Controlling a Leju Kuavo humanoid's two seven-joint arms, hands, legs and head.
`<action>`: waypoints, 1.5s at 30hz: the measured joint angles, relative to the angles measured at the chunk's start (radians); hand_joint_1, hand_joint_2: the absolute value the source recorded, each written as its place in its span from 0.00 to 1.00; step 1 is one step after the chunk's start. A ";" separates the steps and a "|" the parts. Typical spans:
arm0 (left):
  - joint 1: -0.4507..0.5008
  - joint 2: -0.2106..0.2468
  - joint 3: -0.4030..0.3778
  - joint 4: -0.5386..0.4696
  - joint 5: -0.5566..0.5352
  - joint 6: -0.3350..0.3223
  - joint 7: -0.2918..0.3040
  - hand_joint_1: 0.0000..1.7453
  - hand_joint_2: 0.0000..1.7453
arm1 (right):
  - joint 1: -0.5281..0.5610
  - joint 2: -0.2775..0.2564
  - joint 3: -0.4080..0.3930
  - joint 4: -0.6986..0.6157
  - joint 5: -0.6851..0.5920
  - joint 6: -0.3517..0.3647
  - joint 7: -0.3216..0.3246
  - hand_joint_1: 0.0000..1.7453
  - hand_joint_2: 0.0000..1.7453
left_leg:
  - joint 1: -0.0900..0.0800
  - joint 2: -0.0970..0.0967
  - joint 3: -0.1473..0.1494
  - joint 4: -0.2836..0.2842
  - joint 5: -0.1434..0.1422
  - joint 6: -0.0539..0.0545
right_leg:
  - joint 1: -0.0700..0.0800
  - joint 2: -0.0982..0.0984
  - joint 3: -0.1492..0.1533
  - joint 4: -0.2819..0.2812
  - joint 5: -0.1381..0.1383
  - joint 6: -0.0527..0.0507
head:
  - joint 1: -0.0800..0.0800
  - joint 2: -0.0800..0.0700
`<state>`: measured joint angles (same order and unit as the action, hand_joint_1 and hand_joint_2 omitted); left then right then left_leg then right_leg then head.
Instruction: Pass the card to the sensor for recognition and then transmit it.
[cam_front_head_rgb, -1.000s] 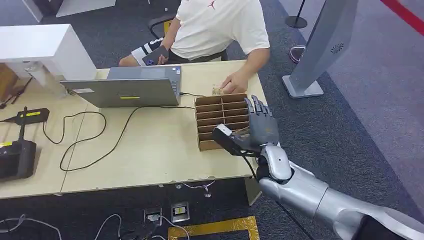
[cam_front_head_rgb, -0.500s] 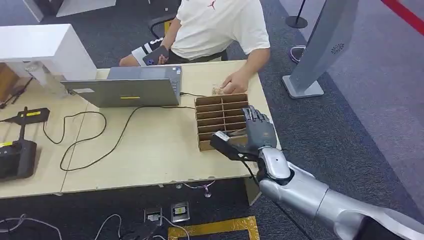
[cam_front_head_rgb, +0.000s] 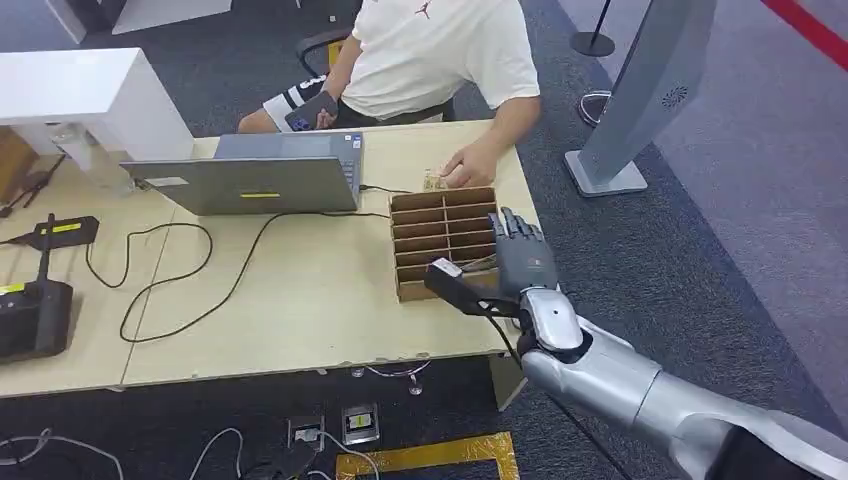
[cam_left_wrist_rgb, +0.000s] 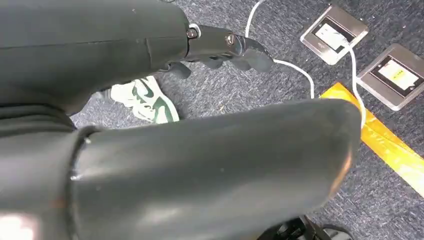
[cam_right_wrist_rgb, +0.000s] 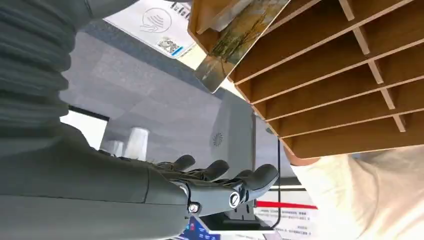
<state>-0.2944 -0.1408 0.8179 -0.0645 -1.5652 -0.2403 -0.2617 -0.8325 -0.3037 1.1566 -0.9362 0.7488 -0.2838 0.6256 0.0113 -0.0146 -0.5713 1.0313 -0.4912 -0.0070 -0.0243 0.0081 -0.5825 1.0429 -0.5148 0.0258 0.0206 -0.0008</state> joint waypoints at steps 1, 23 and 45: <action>0.000 0.000 0.000 0.000 0.000 0.000 0.000 0.00 0.00 | -0.003 0.000 0.000 0.004 0.002 0.000 0.001 0.00 1.00 | 0.000 0.000 0.000 0.000 0.000 0.000 | 0.000 0.000 0.000 0.000 0.000 0.000 | 0.000 0.000; -0.004 -0.003 -0.024 0.000 0.000 0.000 0.007 0.00 0.00 | -0.030 0.011 0.021 0.089 -0.014 0.042 0.000 0.00 1.00 | 0.000 0.000 0.000 0.000 0.000 0.000 | 0.000 0.000 0.000 0.000 0.000 0.000 | 0.000 0.000; -0.008 -0.003 -0.024 0.000 0.000 0.000 0.018 0.00 0.00 | -0.030 0.024 0.042 0.104 -0.053 0.044 -0.026 1.00 1.00 | 0.000 0.000 0.000 0.000 0.000 0.000 | 0.000 0.000 0.000 0.000 0.000 0.000 | 0.000 0.000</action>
<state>-0.3023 -0.1434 0.7935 -0.0645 -1.5652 -0.2403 -0.2441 -0.8623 -0.2800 1.1990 -0.8320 0.6958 -0.2395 0.6001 0.0113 -0.0147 -0.5715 1.0313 -0.4912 -0.0069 -0.0243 0.0077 -0.5824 1.0429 -0.5148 0.0258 0.0206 -0.0008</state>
